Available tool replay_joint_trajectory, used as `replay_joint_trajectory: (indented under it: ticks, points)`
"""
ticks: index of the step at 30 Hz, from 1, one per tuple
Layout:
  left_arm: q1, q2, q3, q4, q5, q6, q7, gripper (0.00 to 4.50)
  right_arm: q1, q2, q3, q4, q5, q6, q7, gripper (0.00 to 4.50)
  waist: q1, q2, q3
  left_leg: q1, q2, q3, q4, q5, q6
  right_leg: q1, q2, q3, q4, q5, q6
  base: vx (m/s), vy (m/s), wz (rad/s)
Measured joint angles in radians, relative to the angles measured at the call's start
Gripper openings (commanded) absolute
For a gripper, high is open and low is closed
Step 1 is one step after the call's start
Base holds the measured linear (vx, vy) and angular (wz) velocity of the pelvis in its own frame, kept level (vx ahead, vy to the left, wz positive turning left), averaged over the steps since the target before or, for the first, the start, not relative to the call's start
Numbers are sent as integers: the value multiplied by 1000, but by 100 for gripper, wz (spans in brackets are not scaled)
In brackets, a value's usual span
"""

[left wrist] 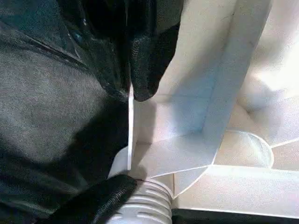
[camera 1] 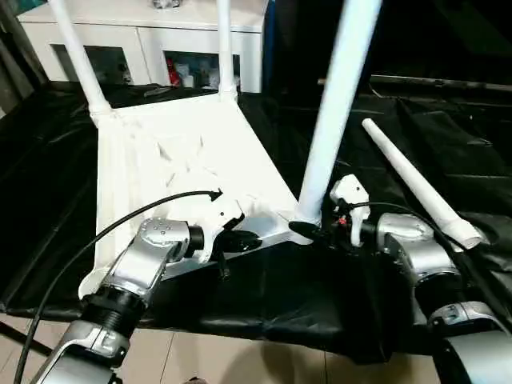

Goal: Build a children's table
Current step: Rotate leg to tighten

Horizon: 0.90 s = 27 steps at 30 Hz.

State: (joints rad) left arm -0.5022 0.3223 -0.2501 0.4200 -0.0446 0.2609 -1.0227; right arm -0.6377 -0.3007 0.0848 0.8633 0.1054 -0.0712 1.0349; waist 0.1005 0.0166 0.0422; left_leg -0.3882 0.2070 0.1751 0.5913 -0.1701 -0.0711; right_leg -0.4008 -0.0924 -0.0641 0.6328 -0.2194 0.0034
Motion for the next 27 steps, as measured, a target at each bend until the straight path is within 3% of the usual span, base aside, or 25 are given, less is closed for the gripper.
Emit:
replay_joint_trajectory:
  ticks: [6,16,21,27]
  points:
    - [4,4,0,-9,-1,6,-8,0,0,2,0,0,5,4,5,285,1,0,0,0,0,0,0,0,0,0,0,0,0,0,0,0,0,0]
    - [8,-5,3,-18,0,27,21,0,11,20,-17,-10,10,25,-52,277,-1,-1,0,0,0,0,1,0,0,0,0,0,0,0,0,0,0,0]
    - [-91,-122,4,122,50,41,209,0,-9,113,-93,60,2,15,-425,277,-7,0,0,3,-1,0,1,0,-2,3,0,1,0,4,-3,0,0,0]
    - [-157,-205,5,224,70,44,333,0,-37,201,-142,83,-3,39,-703,277,-3,0,0,3,-1,0,1,0,-2,6,-1,1,-2,7,-2,0,0,0]
